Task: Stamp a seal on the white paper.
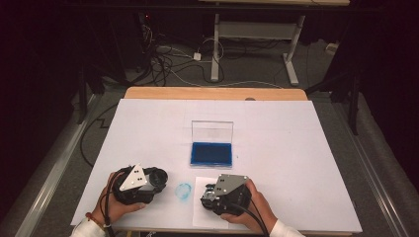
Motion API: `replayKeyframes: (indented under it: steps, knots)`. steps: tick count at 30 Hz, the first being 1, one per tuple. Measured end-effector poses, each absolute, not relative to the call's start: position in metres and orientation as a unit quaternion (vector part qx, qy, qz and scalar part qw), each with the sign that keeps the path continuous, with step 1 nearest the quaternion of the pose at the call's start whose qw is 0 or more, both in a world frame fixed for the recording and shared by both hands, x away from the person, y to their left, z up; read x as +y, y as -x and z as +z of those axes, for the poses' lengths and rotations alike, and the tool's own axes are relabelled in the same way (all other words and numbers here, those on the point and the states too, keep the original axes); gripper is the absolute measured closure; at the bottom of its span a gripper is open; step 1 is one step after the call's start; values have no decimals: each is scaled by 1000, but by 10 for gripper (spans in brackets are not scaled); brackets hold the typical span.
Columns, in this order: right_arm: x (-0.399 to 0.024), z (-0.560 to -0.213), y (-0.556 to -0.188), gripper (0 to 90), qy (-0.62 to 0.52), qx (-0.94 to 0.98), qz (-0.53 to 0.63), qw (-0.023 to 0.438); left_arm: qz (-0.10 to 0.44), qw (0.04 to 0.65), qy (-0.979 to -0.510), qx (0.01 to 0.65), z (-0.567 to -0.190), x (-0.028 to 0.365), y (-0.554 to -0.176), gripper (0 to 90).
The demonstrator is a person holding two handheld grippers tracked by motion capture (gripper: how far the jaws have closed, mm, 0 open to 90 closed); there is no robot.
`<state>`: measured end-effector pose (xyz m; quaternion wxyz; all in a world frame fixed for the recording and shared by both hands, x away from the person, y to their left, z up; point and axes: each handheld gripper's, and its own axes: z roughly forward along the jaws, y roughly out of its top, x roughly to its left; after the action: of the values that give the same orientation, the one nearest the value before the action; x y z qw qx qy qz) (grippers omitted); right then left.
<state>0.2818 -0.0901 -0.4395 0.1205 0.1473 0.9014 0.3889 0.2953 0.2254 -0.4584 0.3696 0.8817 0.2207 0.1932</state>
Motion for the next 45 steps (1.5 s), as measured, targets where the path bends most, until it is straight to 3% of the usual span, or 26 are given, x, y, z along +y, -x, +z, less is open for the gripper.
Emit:
replayKeyframes:
  steps: [45]
  knots:
    - [-94, -453, -285, 569, -159, 902, 385, 114, 190, 366, -885, 218, -460, 223, -295, 362]
